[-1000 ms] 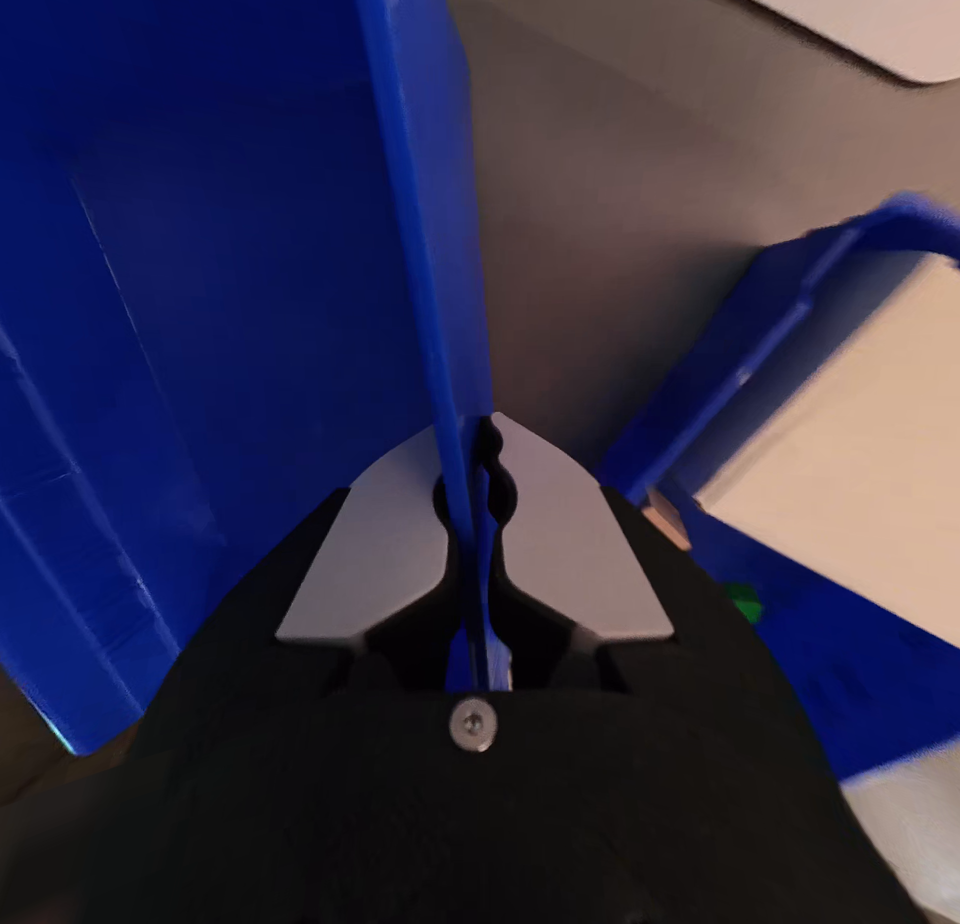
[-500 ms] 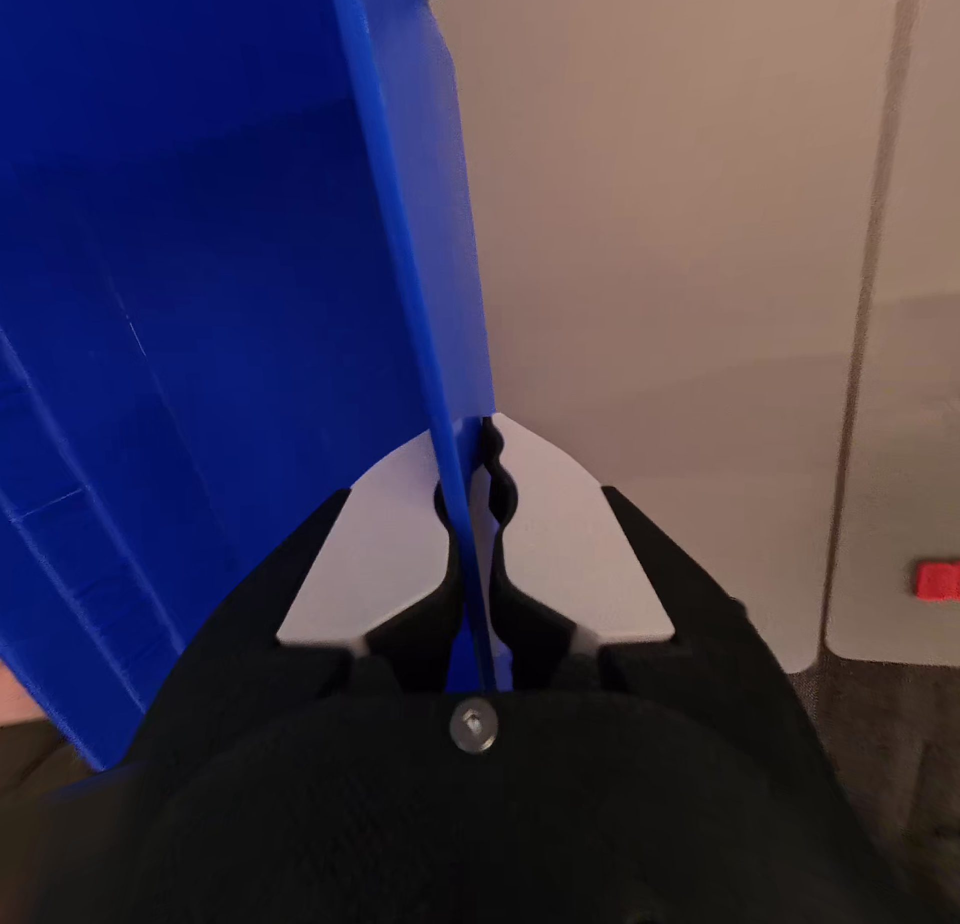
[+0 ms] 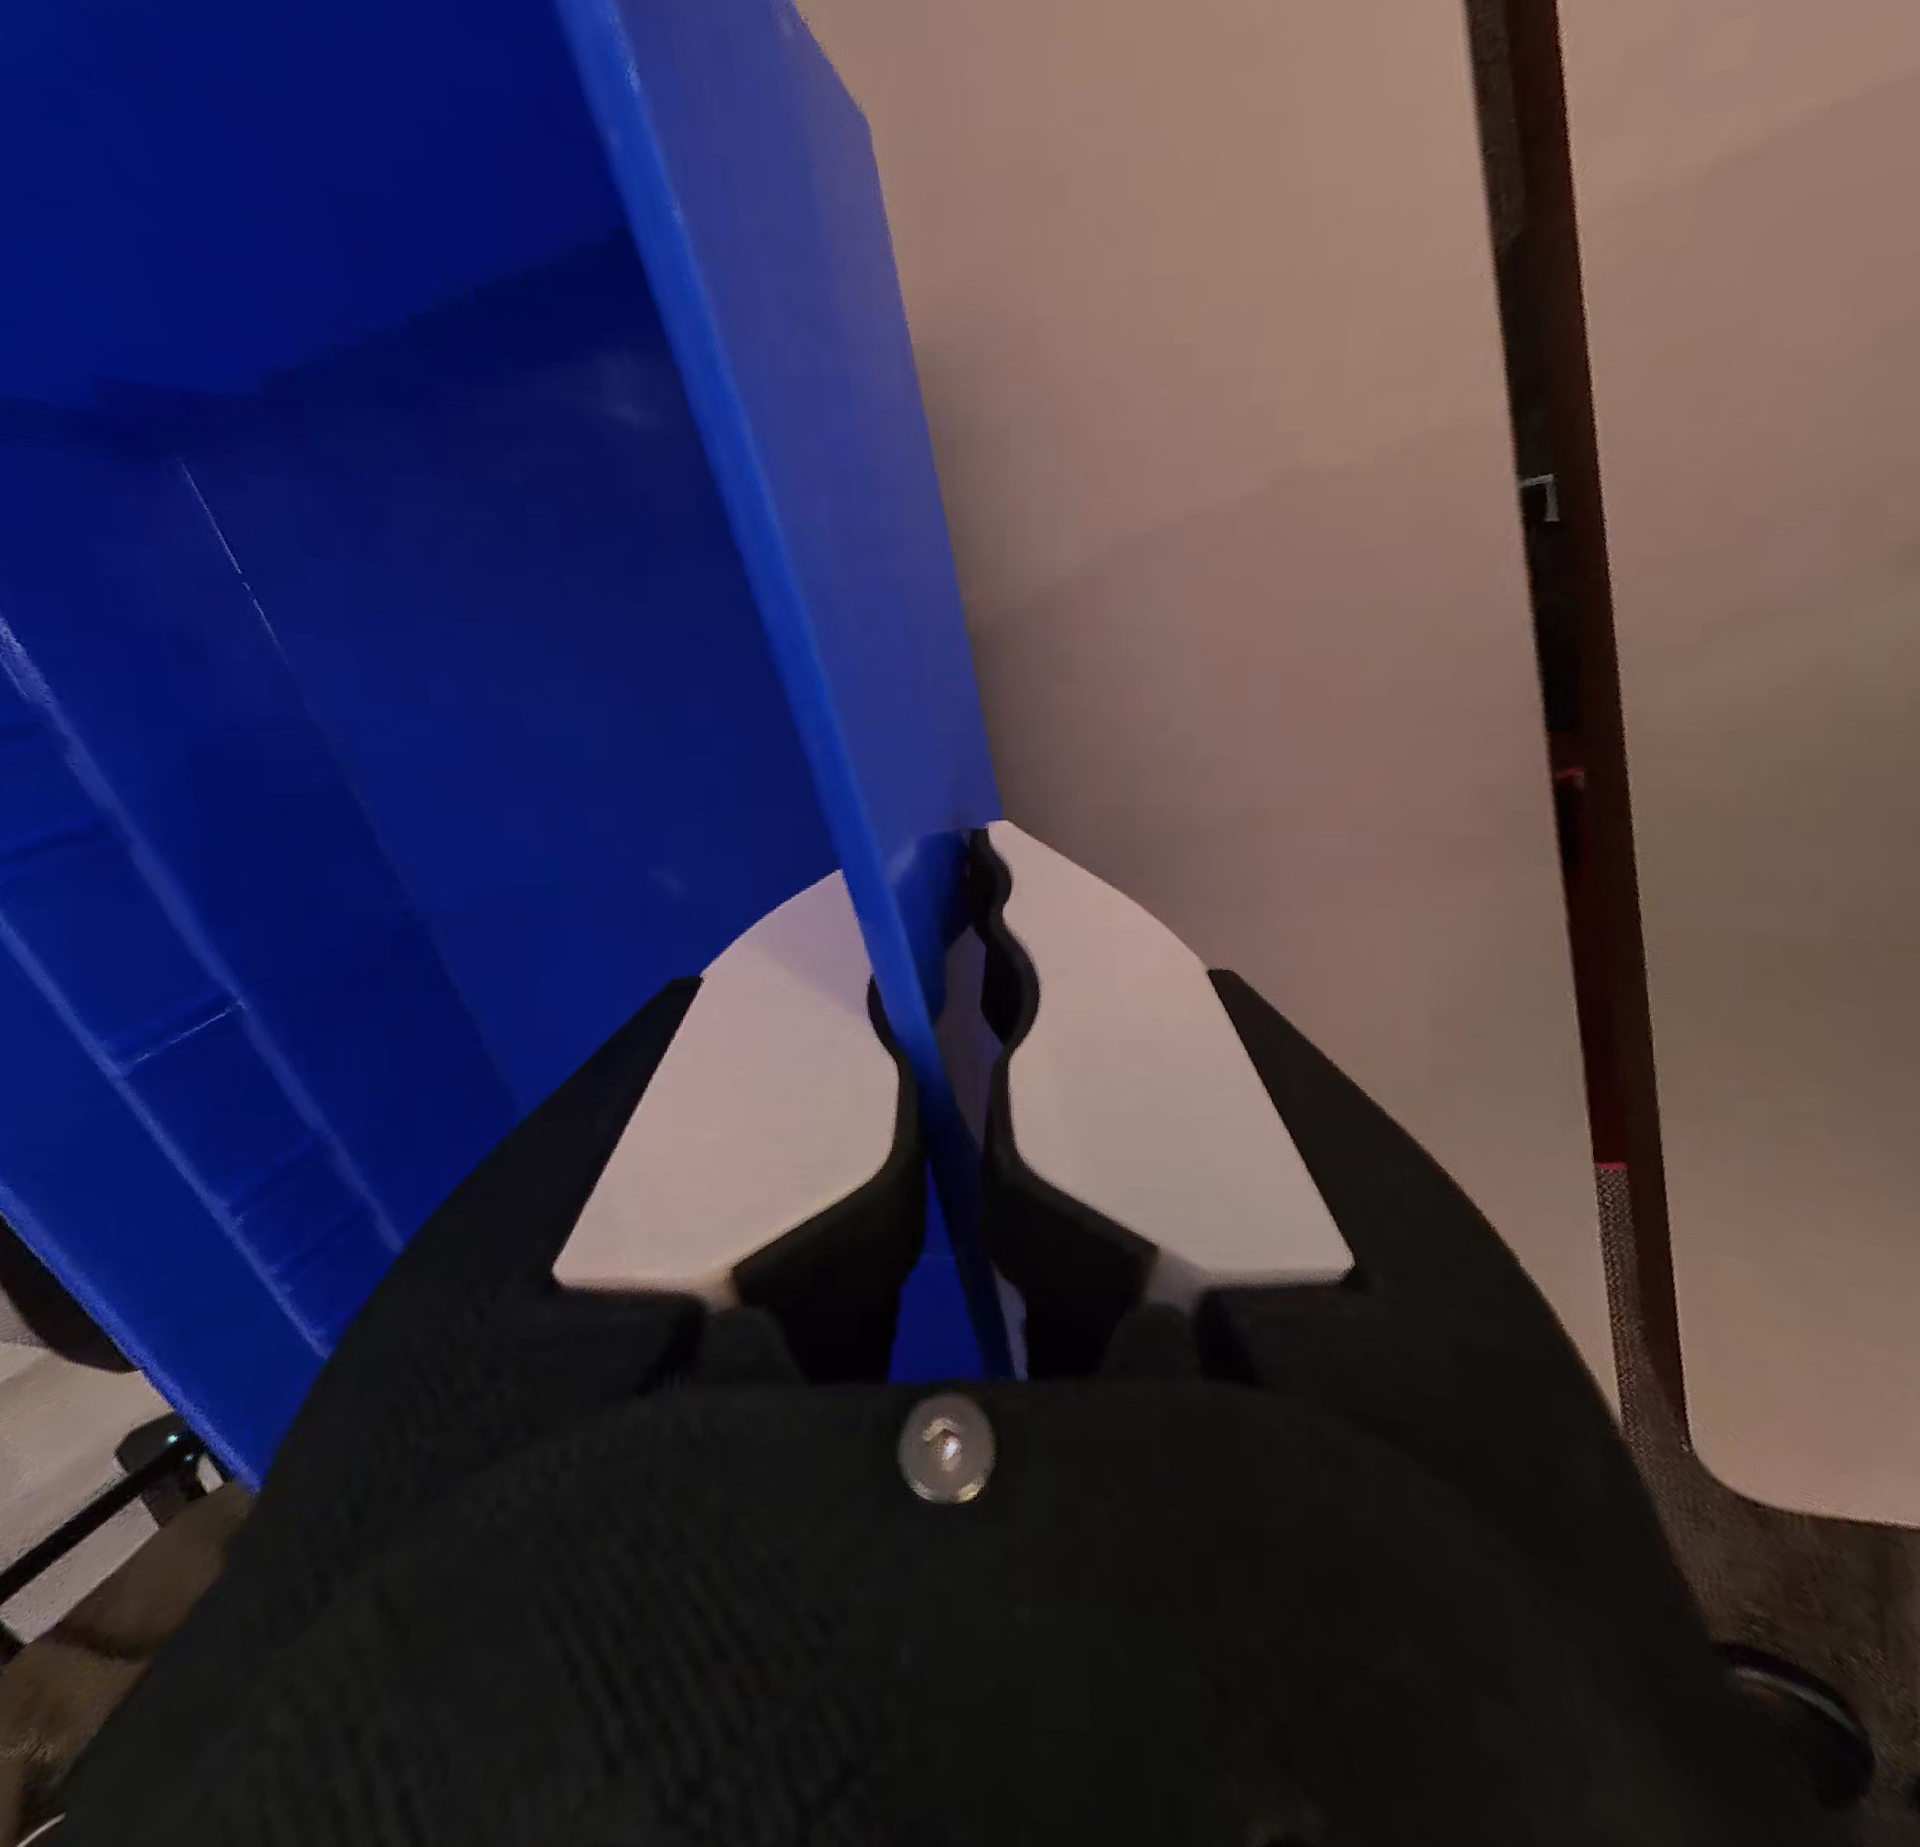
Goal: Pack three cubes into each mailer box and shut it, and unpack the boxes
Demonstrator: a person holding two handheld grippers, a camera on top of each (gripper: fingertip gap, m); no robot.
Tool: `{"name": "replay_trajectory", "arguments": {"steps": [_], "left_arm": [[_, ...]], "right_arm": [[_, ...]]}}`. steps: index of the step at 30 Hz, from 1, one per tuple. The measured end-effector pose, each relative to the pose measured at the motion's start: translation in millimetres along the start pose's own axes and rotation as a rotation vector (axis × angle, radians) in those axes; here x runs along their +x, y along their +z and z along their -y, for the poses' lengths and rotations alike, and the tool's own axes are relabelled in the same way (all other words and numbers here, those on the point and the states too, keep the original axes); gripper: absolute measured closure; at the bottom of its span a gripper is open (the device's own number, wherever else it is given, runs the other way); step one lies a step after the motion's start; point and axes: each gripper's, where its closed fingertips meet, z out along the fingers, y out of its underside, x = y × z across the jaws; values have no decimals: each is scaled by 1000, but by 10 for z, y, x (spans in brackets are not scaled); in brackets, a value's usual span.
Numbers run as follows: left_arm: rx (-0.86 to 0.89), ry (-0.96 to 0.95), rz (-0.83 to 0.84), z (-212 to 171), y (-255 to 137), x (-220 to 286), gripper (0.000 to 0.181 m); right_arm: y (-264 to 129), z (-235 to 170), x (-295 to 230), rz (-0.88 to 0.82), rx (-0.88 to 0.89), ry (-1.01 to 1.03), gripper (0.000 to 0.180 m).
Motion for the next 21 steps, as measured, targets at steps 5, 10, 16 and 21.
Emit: {"name": "replay_trajectory", "arguments": {"steps": [5, 10, 16, 21], "left_arm": [[-175, -8, 158, 69, 317, -17, 133], [-368, 4, 267, -108, 526, -95, 154], [-420, -126, 195, -105, 526, -94, 167], [-420, -120, 237, -55, 399, -289, 170]], "right_arm": [[115, 33, -74, 31, -15, -21, 172], [99, 93, -127, 3, -23, -43, 172], [91, 148, -212, -30, -41, -53, 172], [134, 196, -328, -11, -39, -15, 171]]}}
